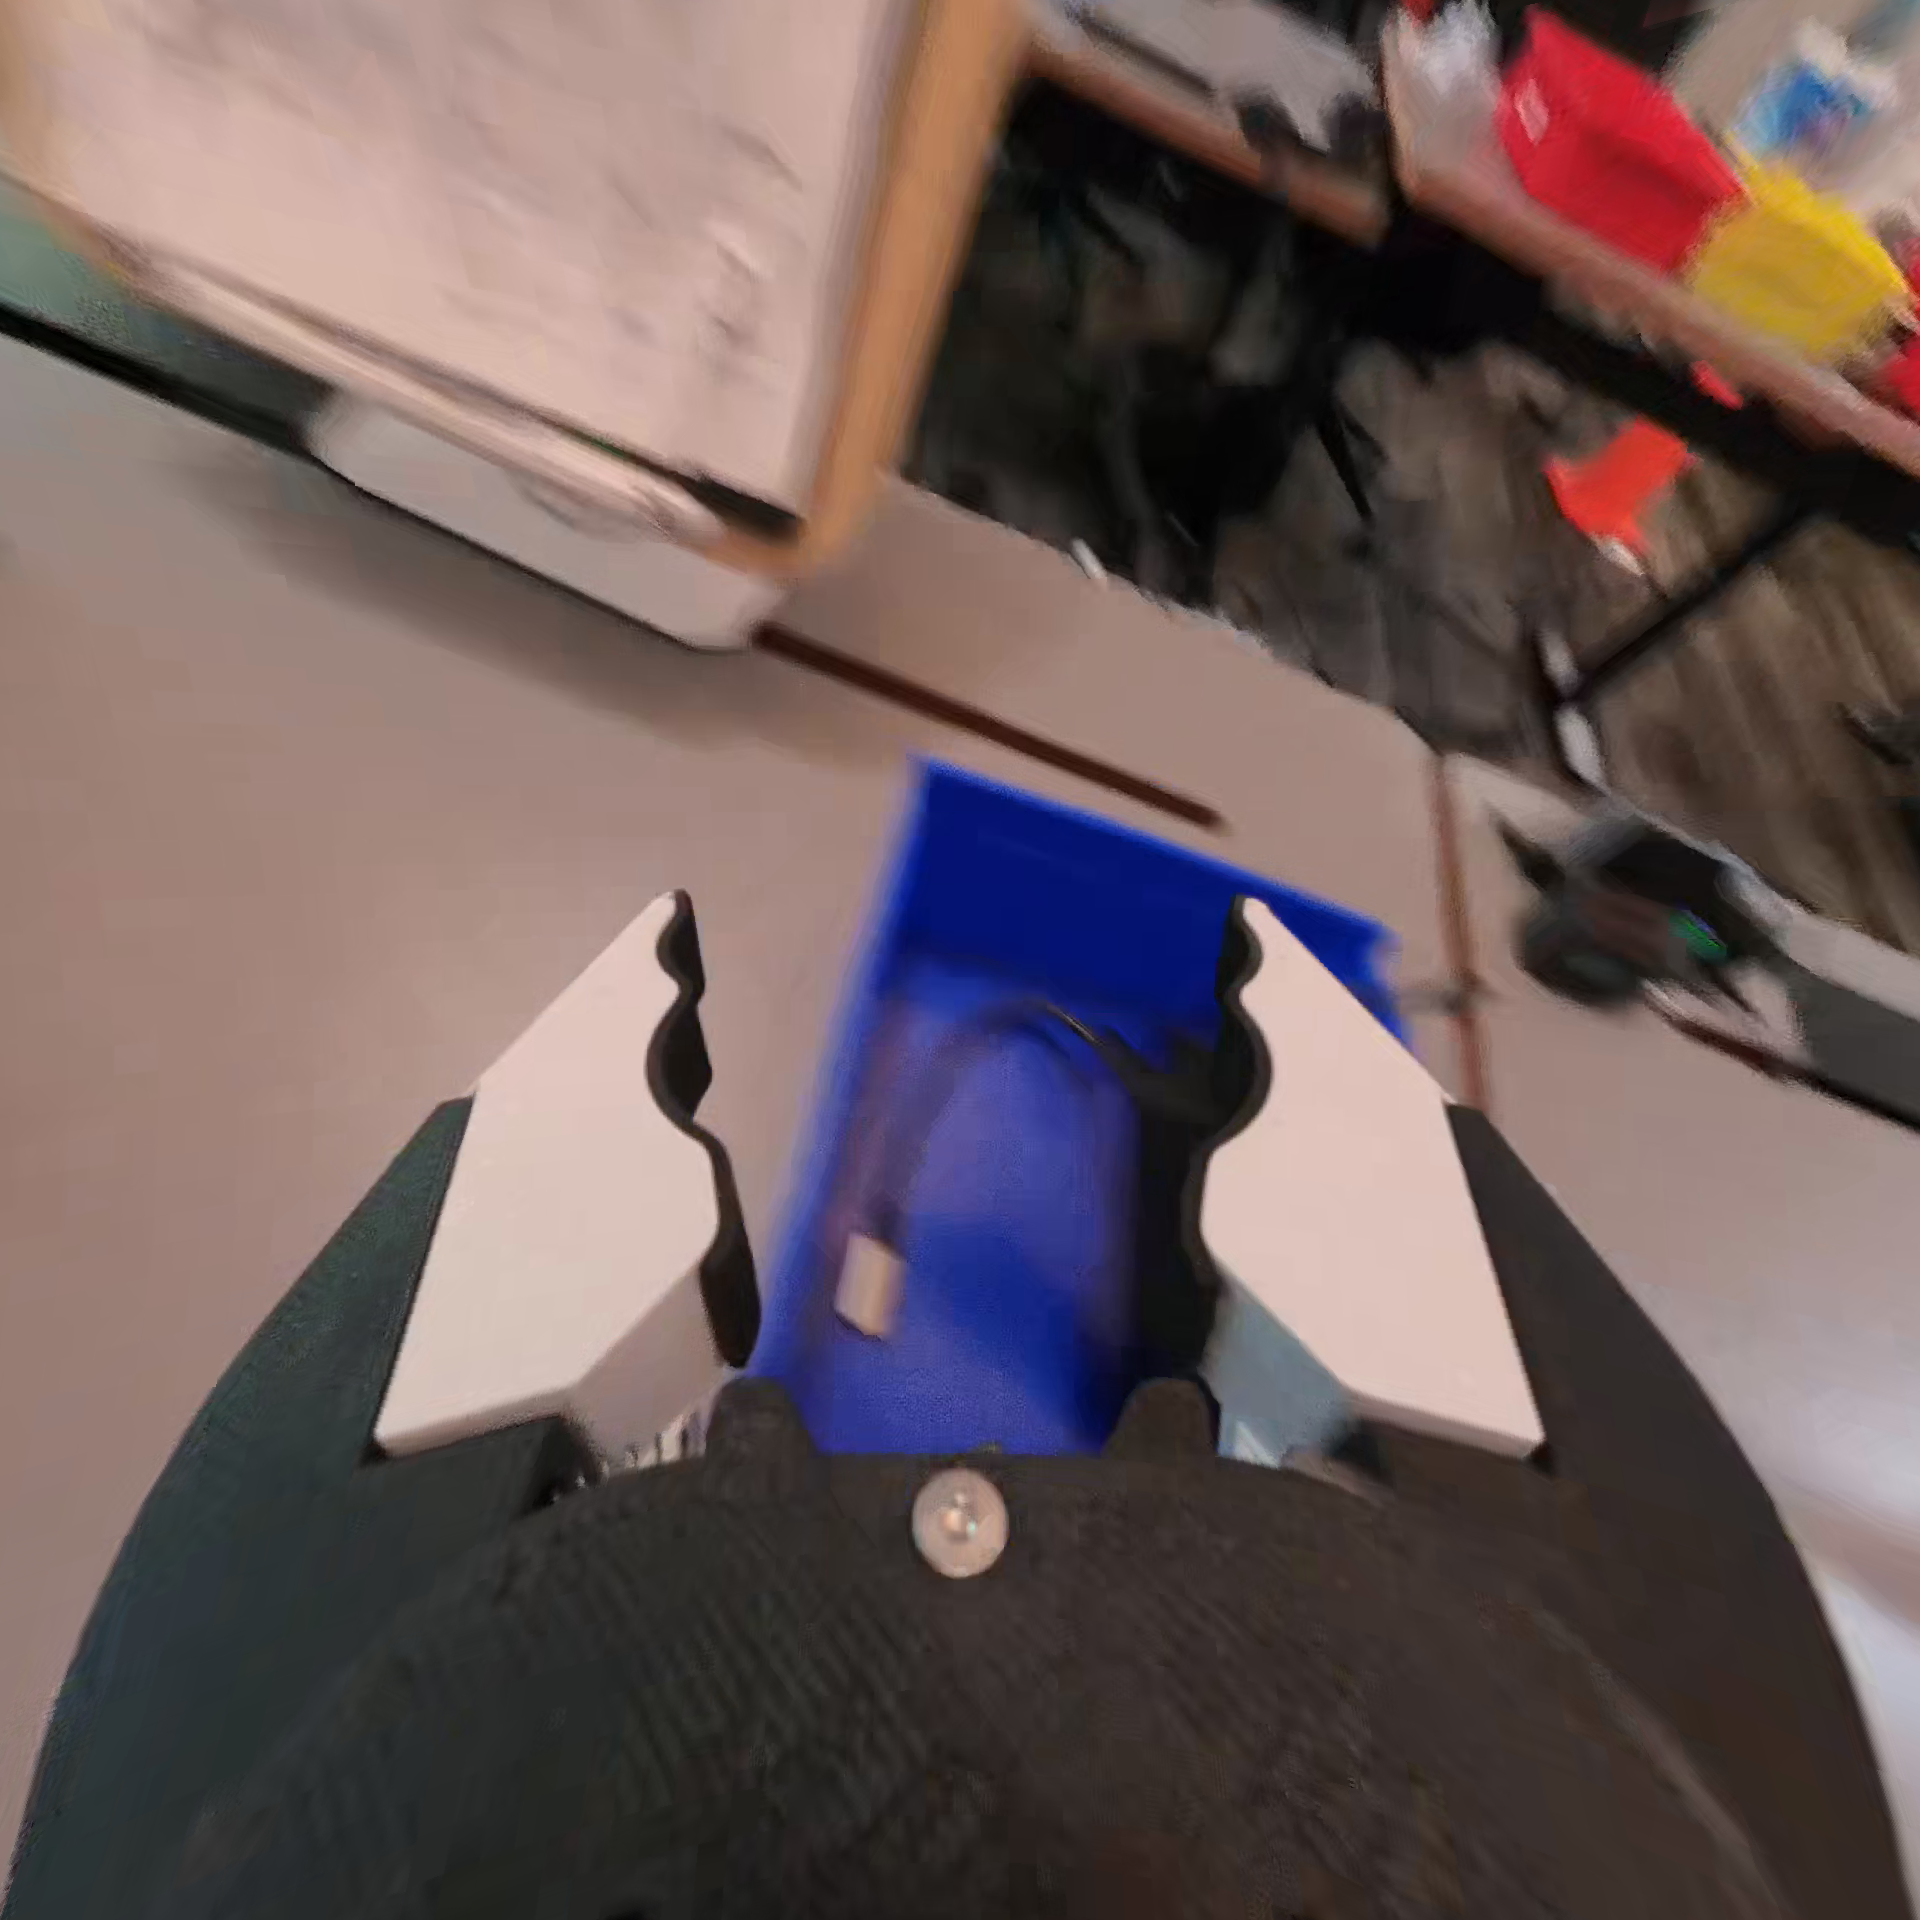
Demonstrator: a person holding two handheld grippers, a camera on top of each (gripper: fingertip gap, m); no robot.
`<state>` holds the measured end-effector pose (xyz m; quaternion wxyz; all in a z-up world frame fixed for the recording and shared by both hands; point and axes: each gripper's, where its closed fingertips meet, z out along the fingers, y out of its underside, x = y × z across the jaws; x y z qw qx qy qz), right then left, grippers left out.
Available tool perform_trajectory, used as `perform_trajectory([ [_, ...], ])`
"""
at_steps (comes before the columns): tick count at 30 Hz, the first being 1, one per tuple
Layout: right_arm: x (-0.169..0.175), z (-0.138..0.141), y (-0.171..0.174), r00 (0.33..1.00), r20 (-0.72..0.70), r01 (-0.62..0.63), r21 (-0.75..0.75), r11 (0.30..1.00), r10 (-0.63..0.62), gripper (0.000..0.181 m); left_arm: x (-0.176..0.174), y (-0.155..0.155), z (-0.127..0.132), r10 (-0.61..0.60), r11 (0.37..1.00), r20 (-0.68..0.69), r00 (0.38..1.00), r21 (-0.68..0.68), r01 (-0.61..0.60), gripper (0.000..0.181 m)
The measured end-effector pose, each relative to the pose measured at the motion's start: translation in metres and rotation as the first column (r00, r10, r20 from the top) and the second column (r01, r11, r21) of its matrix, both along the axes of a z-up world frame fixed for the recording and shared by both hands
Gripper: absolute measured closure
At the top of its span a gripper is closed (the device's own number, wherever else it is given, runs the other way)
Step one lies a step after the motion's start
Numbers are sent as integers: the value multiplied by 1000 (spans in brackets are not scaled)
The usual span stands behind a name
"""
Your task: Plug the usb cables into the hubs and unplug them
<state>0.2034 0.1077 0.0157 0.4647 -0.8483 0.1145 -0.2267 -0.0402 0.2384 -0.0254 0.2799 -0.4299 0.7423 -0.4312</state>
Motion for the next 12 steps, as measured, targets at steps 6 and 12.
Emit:
perform_trajectory([
  [6, -122, -61, 158, 933, -51, -337, 216, 916, 355, 83, -7, 34, 18, 204, 978, 2, 979, -54, -203, 156],
  [12, -140, -107, 167, 909, -6, -391, 332, 858, 416, 87, -133, 170, 14, 624, 774, -26, 781, 158, -613, 152],
])
